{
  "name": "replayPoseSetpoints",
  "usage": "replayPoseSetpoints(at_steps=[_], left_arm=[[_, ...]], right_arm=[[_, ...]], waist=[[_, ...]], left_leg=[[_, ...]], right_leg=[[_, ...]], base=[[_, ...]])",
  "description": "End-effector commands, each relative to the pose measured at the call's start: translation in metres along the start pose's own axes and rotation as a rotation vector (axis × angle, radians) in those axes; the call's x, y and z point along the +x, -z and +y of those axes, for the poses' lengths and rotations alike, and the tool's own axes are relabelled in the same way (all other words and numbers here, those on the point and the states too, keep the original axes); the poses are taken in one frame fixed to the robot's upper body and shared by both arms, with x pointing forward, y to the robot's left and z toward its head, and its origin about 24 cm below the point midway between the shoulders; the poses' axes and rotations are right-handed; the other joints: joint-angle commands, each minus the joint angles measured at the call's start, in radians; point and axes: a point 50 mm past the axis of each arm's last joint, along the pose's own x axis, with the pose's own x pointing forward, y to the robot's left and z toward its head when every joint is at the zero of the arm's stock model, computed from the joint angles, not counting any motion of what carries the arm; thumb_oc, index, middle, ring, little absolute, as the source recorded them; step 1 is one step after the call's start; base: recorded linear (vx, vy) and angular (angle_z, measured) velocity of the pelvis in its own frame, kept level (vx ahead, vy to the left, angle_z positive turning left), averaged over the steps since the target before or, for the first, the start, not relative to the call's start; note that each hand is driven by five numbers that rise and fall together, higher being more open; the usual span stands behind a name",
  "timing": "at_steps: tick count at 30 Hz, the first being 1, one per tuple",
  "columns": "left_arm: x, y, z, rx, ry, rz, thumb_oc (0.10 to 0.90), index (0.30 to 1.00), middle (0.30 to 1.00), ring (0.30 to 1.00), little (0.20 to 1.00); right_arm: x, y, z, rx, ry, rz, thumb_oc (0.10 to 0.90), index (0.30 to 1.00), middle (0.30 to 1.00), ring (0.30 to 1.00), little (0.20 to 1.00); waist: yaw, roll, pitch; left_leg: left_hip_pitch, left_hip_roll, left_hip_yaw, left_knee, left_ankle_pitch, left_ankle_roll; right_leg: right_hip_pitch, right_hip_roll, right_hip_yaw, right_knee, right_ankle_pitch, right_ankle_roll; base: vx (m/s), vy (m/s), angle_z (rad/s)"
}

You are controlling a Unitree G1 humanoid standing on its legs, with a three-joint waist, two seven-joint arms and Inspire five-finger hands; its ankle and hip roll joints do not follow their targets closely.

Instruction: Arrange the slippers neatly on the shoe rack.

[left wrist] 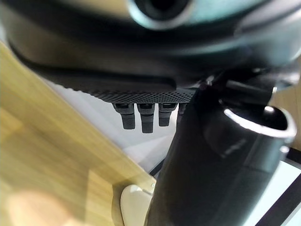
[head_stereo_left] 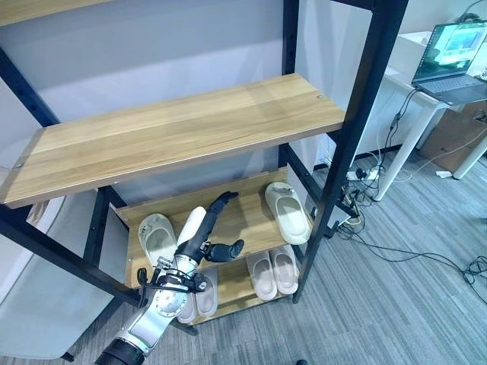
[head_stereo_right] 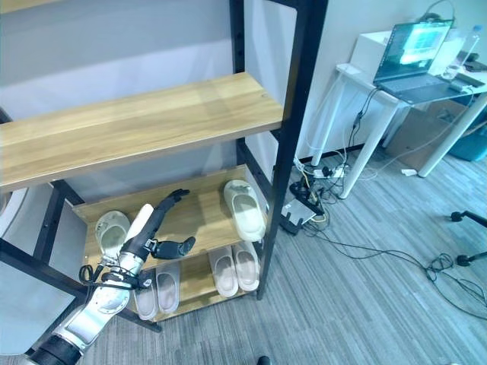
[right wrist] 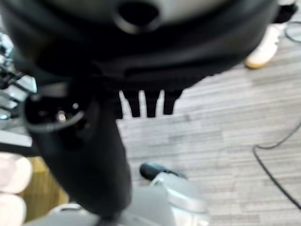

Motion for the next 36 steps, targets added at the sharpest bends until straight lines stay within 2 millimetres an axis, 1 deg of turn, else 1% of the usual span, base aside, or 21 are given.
replayPoseSetpoints(at_steps=[1, 3, 9, 10, 13, 17, 18, 23, 24, 30, 36], left_arm=[[0.052, -0.036, 0.062, 0.079, -0.317, -0.216, 0.800, 0.900, 0.900, 0.900, 0.900], [0.056, -0.035, 0.072, 0.096, -0.371, -0.209, 0.800, 0.900, 0.900, 0.900, 0.900], [0.057, -0.021, 0.096, 0.142, -0.494, -0.141, 0.800, 0.900, 0.900, 0.900, 0.900], [0.057, -0.021, 0.096, 0.142, -0.494, -0.141, 0.800, 0.900, 0.900, 0.900, 0.900], [0.056, -0.013, 0.106, 0.197, -0.517, -0.102, 0.800, 0.900, 0.900, 0.900, 0.900], [0.055, -0.007, 0.118, 0.275, -0.548, -0.078, 0.800, 0.900, 0.900, 0.900, 0.900], [0.055, -0.002, 0.120, 0.301, -0.550, -0.051, 0.800, 0.900, 0.900, 0.900, 0.900], [0.053, 0.002, 0.127, 0.356, -0.567, -0.031, 0.800, 0.900, 0.900, 0.900, 0.900], [0.053, 0.005, 0.126, 0.337, -0.571, -0.016, 0.800, 0.900, 0.900, 0.900, 0.900], [0.050, 0.005, 0.127, 0.325, -0.590, -0.018, 0.800, 0.900, 0.900, 0.900, 0.900], [0.043, 0.012, 0.135, 0.372, -0.616, 0.019, 0.800, 0.900, 0.900, 0.900, 0.900]], right_arm=[[-0.001, -0.003, 0.005, 0.017, -0.002, -0.031, 0.800, 0.900, 0.900, 0.900, 0.900], [-0.001, -0.003, 0.005, 0.016, 0.000, -0.032, 0.800, 0.900, 0.900, 0.900, 0.900], [-0.001, -0.008, 0.006, 0.010, -0.007, -0.055, 0.800, 0.900, 0.900, 0.900, 0.900], [-0.001, -0.008, 0.006, 0.010, -0.007, -0.055, 0.800, 0.900, 0.900, 0.900, 0.900], [0.000, -0.011, 0.006, 0.006, -0.011, -0.070, 0.800, 0.900, 0.900, 0.900, 0.900], [0.001, -0.017, 0.007, -0.002, -0.013, -0.090, 0.800, 0.900, 0.900, 0.900, 0.900], [0.002, -0.018, 0.007, -0.011, -0.016, -0.095, 0.800, 0.900, 0.900, 0.900, 0.900], [0.002, -0.020, 0.009, -0.012, -0.020, -0.104, 0.800, 0.900, 0.900, 0.900, 0.900], [0.002, -0.022, 0.010, -0.014, -0.022, -0.109, 0.800, 0.900, 0.900, 0.900, 0.900], [0.002, -0.022, 0.013, -0.020, -0.028, -0.108, 0.800, 0.900, 0.900, 0.900, 0.900], [0.002, -0.023, 0.014, -0.031, -0.034, -0.111, 0.800, 0.900, 0.900, 0.900, 0.900]], waist=[[-0.017, -0.035, -0.009], [-0.019, -0.036, -0.011], [-0.020, -0.040, -0.020], [-0.020, -0.040, -0.020], [-0.018, -0.043, -0.020], [-0.016, -0.045, -0.016], [-0.016, -0.045, -0.017], [-0.013, -0.047, -0.017], [-0.012, -0.050, -0.016], [-0.007, -0.052, -0.018], [-0.001, -0.057, -0.021]], left_leg=[[-0.045, -0.034, -0.023, 0.004, -0.052, -0.007], [-0.051, -0.034, -0.024, 0.004, -0.052, -0.007], [-0.058, -0.032, -0.024, 0.004, -0.051, -0.009], [-0.058, -0.032, -0.024, 0.004, -0.051, -0.009], [-0.061, -0.033, -0.024, 0.004, -0.051, -0.009], [-0.072, -0.034, -0.024, 0.004, -0.049, -0.009], [-0.077, -0.035, -0.024, 0.004, -0.048, -0.008], [-0.087, -0.037, -0.023, 0.004, -0.047, -0.008], [-0.090, -0.037, -0.024, 0.004, -0.045, -0.008], [-0.096, -0.037, -0.022, 0.004, -0.045, -0.006], [-0.086, -0.037, -0.020, 0.004, -0.051, -0.006]], right_leg=[[0.013, 0.007, 0.031, 0.013, -0.091, 0.066], [0.006, 0.009, 0.033, 0.013, -0.091, 0.066], [-0.004, 0.011, 0.034, 0.013, -0.090, 0.065], [-0.004, 0.011, 0.034, 0.013, -0.090, 0.065], [-0.008, 0.012, 0.035, 0.013, -0.089, 0.065], [-0.020, 0.011, 0.035, 0.013, -0.085, 0.066], [-0.025, 0.011, 0.036, 0.013, -0.084, 0.066], [-0.036, 0.011, 0.037, 0.013, -0.081, 0.065], [-0.040, 0.011, 0.037, 0.013, -0.080, 0.065], [-0.049, 0.010, 0.040, 0.013, -0.078, 0.064], [-0.042, 0.010, 0.040, 0.013, -0.082, 0.063]], base=[[0.01, -0.004, -0.03], [0.00, 0.000, 0.00], [0.02, 0.002, -0.01], [0.04, 0.008, 0.01], [0.00, 0.000, 0.00], [0.00, 0.000, 0.00], [0.00, 0.000, 0.00], [0.00, 0.000, 0.00], [0.00, 0.000, 0.00], [0.00, 0.000, 0.00], [0.02, 0.004, -0.03]])
